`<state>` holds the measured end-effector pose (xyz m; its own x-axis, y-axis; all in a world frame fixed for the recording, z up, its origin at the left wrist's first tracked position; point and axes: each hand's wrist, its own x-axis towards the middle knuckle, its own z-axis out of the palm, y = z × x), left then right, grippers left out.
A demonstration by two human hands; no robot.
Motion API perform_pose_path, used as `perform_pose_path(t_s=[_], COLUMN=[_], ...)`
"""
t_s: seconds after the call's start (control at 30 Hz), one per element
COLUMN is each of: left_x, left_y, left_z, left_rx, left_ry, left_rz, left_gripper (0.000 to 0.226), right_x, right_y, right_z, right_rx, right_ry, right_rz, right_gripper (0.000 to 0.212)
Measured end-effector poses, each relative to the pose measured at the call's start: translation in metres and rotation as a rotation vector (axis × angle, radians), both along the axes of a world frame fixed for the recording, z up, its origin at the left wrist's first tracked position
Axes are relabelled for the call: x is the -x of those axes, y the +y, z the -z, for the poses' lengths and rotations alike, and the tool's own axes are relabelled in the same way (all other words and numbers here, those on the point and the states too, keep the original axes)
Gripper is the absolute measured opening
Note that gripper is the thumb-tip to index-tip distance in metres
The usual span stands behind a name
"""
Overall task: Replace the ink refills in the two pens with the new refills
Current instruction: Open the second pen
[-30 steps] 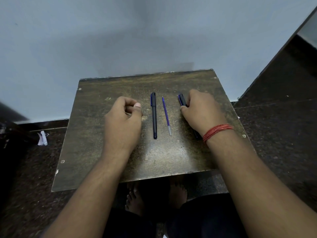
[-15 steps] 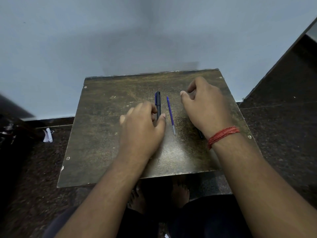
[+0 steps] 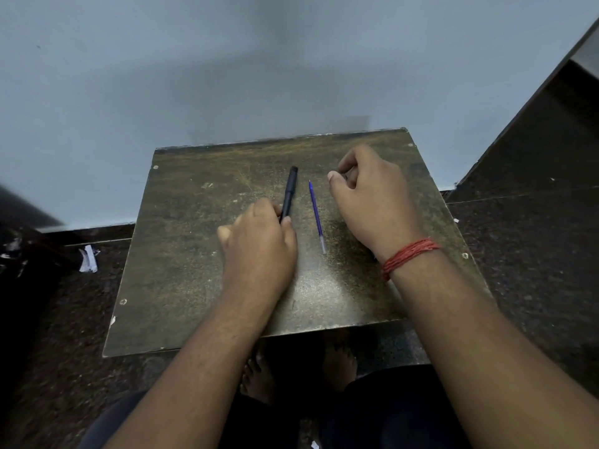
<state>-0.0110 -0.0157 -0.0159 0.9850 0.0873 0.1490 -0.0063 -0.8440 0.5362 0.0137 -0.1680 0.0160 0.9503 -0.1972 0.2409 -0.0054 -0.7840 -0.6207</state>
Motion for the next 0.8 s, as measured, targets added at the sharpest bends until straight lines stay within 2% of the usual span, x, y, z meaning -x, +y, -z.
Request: perform_pose_path(t_s=[0.1, 0.27, 0.43, 0.57, 0.67, 0.8], left_x=[0.0, 0.003, 0.004, 0.003, 0.004, 0.006], left_y=[0.0, -0.002, 0.001, 0.003, 0.003, 0.004], left_z=[-0.004, -0.009, -0.011, -0.016, -0.018, -0.02], left_rx=[0.096, 0.189, 0.184, 0.294, 0.384, 0.422], left_ry=[-0.064, -0.169, -0.115, -0.073, -0.013, 0.069], left_rz=[0.005, 0.184, 0.278, 0.283, 0.294, 0.268], left_gripper=[0.013, 0.015, 0.012, 0.009, 0.009, 0.019], right_x=[0.0, 0.0, -0.002, -0.001, 0.002, 0.003], right_y=[0.001, 0.007, 0.006, 0.009, 0.014, 0.018], right_z=[0.002, 0.001, 0.0, 0.002, 0.004, 0.003], right_rx=[-0.081, -0.357, -0.624, -0.856, -0.864, -0.931], right_ry=[0.003, 0.022, 0.011, 0.116, 0.174, 0.173], right_rz=[-0.001, -0.016, -0.019, -0.128, -0.237, -0.237], right_gripper=[0.013, 0.023, 0.024, 0.018, 0.014, 0.007])
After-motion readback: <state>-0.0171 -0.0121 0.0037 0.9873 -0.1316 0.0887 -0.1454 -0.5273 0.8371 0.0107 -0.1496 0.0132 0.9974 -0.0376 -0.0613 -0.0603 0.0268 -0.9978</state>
